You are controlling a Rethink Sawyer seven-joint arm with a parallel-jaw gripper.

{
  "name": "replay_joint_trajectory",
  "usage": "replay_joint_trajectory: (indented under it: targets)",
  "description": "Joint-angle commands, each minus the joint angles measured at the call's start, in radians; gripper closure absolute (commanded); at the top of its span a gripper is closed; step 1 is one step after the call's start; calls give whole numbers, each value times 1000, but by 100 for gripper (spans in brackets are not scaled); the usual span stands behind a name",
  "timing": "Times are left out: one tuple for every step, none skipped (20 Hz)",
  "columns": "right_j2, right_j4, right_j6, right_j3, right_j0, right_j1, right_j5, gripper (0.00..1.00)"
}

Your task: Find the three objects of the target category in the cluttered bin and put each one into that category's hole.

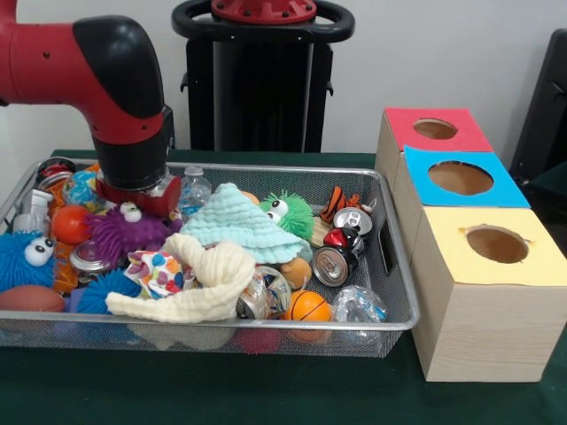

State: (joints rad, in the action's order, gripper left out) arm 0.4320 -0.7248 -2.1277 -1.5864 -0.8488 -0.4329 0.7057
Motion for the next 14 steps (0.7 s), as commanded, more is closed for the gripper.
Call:
replay_joint_trajectory:
  targets:
    - [41, 69, 48, -6, 21, -64, 18, 0]
    - [44, 88, 44, -16, 20, -80, 28, 0]
    - [42, 99, 45, -19, 20, -85, 36, 0]
    - [48, 120, 51, -22, 18, -98, 59, 0]
    - [43, 127, 46, -19, 26, -101, 67, 0]
    - [38, 139, 39, -20, 34, -110, 76, 0]
    - [34, 151, 32, -22, 42, -120, 86, 0]
    - [28, 165, 23, -27, 50, -135, 98, 0]
    - [22, 173, 19, -24, 56, -138, 104, 0]
    - [15, 183, 12, -27, 62, -144, 106, 0]
    - [9, 194, 6, -30, 68, -150, 109, 0]
    - [5, 207, -4, -43, 70, -164, 113, 0]
    - [1, 218, -9, -47, 75, -173, 118, 0]
    - [-6, 231, -20, -64, 79, -194, 123, 0]
